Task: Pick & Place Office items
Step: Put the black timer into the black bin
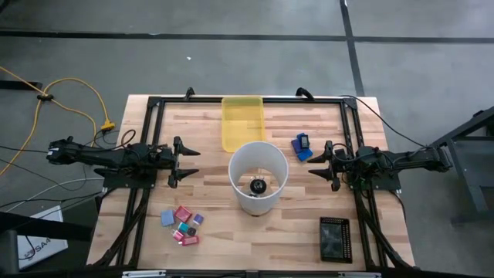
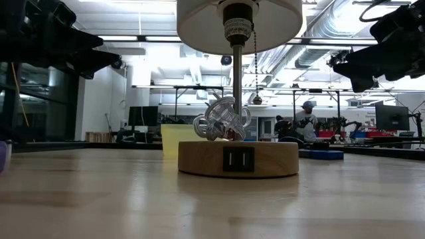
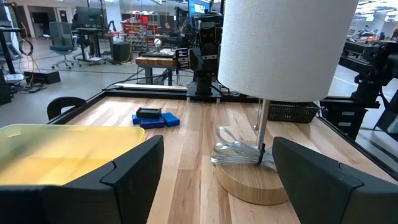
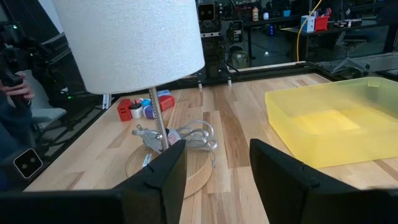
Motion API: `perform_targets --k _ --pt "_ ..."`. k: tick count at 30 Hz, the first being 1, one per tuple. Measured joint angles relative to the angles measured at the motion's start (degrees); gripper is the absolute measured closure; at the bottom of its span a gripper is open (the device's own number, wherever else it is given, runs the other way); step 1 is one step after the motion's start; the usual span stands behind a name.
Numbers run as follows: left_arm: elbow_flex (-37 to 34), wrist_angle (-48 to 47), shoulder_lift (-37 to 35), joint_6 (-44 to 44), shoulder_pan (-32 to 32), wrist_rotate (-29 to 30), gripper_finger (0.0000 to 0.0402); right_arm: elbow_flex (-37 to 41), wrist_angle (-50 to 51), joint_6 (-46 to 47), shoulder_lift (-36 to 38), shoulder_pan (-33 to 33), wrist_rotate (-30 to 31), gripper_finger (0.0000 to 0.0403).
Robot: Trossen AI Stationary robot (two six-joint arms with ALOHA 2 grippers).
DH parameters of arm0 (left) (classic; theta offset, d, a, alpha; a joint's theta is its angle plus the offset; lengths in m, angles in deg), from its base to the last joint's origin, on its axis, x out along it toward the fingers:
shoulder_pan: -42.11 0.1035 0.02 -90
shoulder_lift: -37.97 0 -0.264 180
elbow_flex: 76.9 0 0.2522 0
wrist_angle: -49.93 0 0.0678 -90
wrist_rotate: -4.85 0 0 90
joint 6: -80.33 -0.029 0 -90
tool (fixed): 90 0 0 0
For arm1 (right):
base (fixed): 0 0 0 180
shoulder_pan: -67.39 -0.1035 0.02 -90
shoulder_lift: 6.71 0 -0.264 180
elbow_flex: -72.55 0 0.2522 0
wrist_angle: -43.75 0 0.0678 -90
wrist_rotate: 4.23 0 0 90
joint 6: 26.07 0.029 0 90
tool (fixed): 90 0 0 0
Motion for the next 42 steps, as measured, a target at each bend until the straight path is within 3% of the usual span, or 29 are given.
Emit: perform_targets --k 42 --pt "0.0 0.01 0.0 -0.07 0.0 -0.02 0.0109 0.01 -1.0 1.27 -0.02 0.0 0.83 0.024"
